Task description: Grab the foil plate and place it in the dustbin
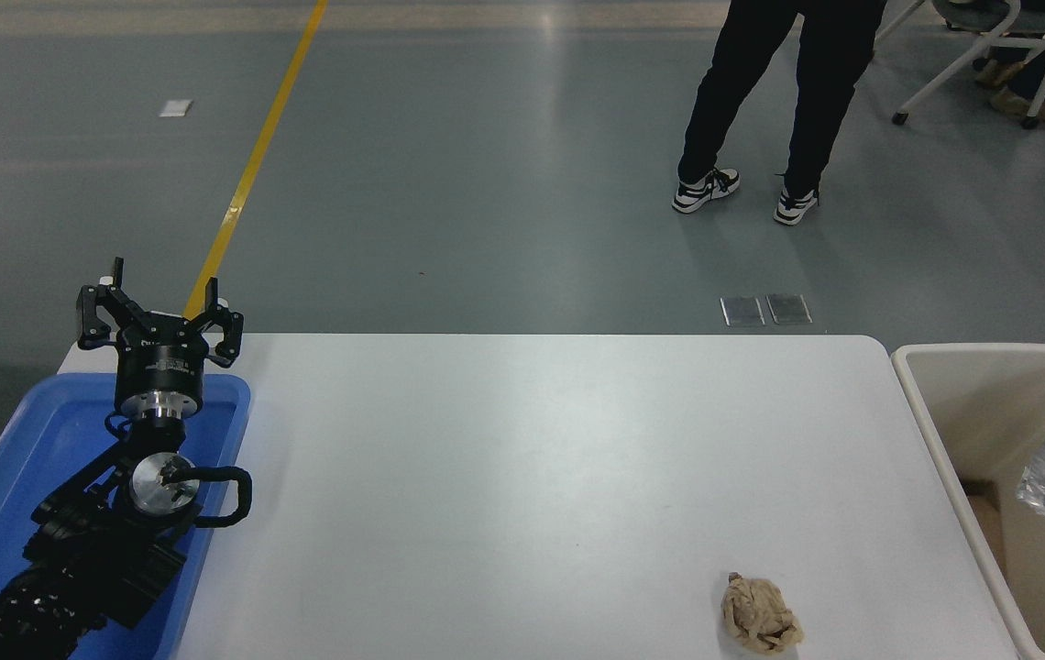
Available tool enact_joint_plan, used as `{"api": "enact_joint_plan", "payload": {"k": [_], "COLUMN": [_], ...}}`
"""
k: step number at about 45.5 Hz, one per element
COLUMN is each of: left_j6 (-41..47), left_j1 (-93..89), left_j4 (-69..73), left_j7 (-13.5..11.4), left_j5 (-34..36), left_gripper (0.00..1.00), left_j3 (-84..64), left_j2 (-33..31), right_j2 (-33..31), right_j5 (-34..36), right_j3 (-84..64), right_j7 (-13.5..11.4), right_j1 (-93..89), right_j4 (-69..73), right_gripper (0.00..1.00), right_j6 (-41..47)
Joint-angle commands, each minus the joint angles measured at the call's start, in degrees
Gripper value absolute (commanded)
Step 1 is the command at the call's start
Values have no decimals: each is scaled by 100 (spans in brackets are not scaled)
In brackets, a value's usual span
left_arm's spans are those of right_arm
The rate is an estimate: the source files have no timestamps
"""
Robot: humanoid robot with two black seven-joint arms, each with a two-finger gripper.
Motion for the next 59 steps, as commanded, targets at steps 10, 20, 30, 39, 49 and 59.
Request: {"api": "enact_joint_plan", "payload": {"k": [10,20,30,39,49,59], "left_j6": [0,-9,-9,-9,-9,0], "left_j1": [0,0,0,0,0,0], "left_j4": [0,0,0,0,0,0], "left_j7": [0,9,9,9,9,9], "left_j5": [1,9,9,9,9,1], "left_gripper": [99,99,99,99,99,99], "left_j3": [0,0,0,0,0,0], "left_j2": [-1,-1,-1,-1,-1,8], "right_j2": [265,-51,-1018,-930,-325,642], "right_j5": [141,-218,-597,-535,324,1995], "right_j3": [277,-363,-2068,-2958,-2931,-2966], "right_j7": [-115,-107,-115,-124,-115,-115], "right_j1": [-366,432,3313,5775,7569,8326], "right_j4": [-130,308,3164,4861,5741,6110], "right_gripper": [91,100,100,100,100,100], "right_j6": [-357,-261,-225,1126,3174,3862]}}
